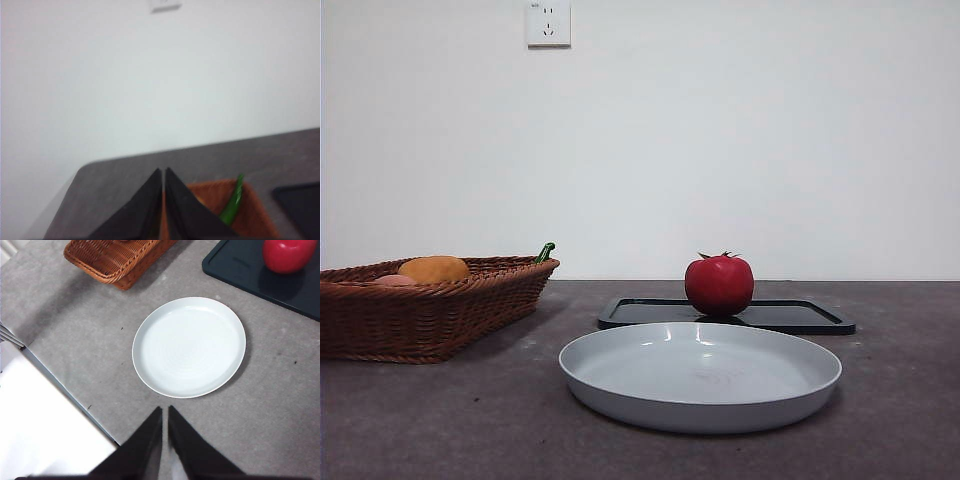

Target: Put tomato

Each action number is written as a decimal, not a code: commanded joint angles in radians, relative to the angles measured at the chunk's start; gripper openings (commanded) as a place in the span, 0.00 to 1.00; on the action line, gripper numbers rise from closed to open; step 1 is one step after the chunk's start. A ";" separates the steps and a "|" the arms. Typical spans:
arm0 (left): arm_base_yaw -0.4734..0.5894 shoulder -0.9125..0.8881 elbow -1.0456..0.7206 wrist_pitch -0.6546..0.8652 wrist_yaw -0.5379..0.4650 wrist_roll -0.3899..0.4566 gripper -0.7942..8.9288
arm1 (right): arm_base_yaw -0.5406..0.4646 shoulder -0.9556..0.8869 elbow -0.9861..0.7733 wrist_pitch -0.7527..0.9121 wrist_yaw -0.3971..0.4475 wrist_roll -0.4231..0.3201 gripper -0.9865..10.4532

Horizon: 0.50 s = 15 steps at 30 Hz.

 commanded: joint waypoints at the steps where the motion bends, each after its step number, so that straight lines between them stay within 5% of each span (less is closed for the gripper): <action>1: 0.010 -0.058 -0.088 0.024 -0.019 0.006 0.09 | 0.005 0.004 0.008 0.011 0.000 0.009 0.09; 15: 0.015 -0.313 -0.497 0.024 -0.034 0.001 0.09 | 0.005 0.004 0.009 0.010 0.000 0.009 0.09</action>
